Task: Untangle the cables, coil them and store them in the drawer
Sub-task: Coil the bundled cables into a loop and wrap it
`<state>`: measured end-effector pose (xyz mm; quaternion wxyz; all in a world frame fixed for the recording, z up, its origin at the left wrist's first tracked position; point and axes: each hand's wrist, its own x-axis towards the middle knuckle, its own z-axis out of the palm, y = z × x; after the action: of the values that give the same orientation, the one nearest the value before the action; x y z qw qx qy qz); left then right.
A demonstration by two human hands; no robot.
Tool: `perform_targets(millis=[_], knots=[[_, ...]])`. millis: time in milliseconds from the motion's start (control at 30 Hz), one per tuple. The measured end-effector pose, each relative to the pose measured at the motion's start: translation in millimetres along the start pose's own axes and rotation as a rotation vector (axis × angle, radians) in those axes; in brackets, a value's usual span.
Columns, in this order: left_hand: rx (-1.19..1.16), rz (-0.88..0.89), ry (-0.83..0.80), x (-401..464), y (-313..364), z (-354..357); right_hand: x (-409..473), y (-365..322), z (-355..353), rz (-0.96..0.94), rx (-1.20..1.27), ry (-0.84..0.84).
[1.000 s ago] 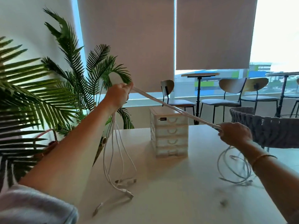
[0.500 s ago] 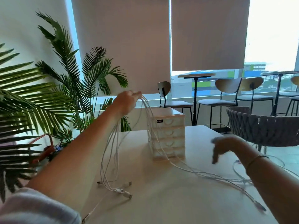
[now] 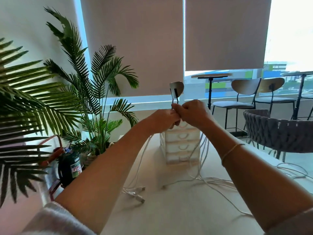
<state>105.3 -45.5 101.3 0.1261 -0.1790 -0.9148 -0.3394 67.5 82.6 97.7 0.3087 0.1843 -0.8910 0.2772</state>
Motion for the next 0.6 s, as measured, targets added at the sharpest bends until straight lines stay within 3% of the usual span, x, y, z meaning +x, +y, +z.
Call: perform_targets(millis=[67,267,600], knots=[[0.014,-0.014,-0.015,-3,-10,1,2,9,-7,-0.034,-0.202,0.039],[0.084,-0.065,-0.069,-14,-45,3,-1,45,-13,0.047,-0.416,0.173],[0.304,-0.126,-0.068,-28,-98,-9,-10,110,-16,0.197,-0.479,0.303]])
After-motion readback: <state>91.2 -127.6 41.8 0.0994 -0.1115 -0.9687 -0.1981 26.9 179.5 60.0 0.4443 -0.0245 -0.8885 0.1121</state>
